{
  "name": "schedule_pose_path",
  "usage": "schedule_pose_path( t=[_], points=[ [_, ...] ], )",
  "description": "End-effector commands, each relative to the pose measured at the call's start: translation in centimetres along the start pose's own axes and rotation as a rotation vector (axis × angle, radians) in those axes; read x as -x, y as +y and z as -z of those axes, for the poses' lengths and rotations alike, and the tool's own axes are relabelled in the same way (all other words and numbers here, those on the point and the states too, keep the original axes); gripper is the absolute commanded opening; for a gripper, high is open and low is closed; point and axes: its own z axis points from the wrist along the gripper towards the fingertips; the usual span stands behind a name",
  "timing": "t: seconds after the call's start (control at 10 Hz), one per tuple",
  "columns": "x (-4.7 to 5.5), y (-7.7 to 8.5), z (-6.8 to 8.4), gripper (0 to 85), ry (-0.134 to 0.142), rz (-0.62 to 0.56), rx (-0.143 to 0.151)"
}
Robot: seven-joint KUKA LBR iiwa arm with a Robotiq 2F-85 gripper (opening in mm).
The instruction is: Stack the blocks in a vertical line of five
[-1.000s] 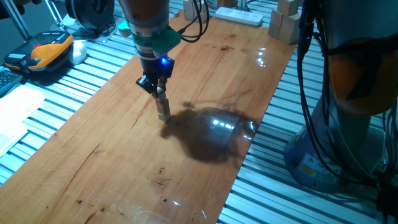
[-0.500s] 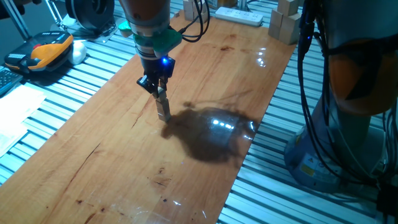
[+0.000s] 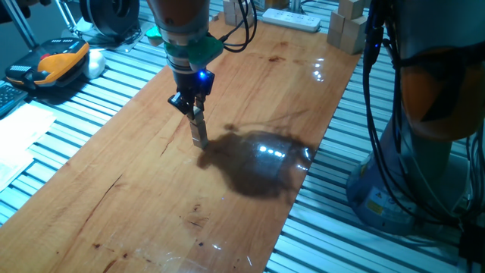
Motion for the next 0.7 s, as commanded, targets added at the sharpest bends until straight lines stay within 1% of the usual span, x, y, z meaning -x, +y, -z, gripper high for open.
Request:
schedule_pose_path(
  t=[0.0,0.6],
  points=[
    [-0.03,0.03,-0.01,0.0,-0.001,0.000,-0.002],
    [-0.09,0.14,-0.15,0.0,-0.004,-0.001,-0.002]
  ],
)
